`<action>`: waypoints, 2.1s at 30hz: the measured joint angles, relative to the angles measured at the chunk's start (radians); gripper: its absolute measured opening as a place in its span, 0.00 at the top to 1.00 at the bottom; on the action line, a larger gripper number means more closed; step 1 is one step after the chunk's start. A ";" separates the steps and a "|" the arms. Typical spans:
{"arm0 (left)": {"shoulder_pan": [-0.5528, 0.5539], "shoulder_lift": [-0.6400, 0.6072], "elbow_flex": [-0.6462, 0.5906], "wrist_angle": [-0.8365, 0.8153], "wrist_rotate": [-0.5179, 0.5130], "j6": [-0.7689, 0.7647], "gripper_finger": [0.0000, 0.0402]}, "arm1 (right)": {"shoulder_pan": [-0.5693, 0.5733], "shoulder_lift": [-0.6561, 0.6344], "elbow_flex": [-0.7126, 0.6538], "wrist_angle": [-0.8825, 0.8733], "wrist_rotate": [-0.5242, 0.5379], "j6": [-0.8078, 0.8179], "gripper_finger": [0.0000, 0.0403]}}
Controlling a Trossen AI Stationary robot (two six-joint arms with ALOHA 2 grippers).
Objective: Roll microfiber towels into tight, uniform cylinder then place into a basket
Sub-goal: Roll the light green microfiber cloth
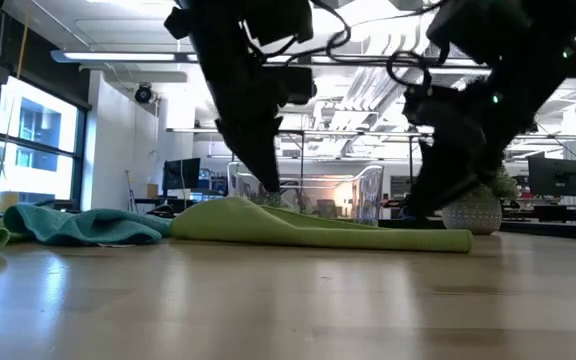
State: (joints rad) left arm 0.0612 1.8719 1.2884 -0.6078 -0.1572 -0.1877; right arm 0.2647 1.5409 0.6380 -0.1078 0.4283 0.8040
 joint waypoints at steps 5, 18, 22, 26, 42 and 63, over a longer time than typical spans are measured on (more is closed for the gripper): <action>-0.010 0.000 -0.001 -0.078 -0.039 -0.055 0.67 | 0.000 0.091 0.003 0.005 -0.005 0.007 0.71; -0.019 0.050 -0.002 -0.293 -0.041 -0.232 0.67 | 0.006 0.114 0.005 -0.097 0.019 0.034 0.71; -0.031 0.058 -0.001 -0.322 0.029 -0.254 0.67 | 0.006 0.104 0.003 -0.120 0.022 0.027 0.71; -0.046 0.047 0.002 -0.319 0.008 -0.228 0.67 | 0.005 0.098 0.003 -0.146 0.025 0.025 0.71; 0.013 0.060 -0.007 -0.084 -0.133 -0.070 0.67 | 0.057 0.044 0.000 -0.175 0.017 -0.315 0.71; 0.032 0.060 0.010 -0.291 -0.467 -0.118 0.67 | 0.048 0.044 -0.001 -0.233 0.112 -0.149 0.71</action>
State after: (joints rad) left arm 0.0930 1.9320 1.2984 -0.8986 -0.6239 -0.3057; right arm 0.3123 1.5850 0.6366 -0.3406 0.5400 0.6553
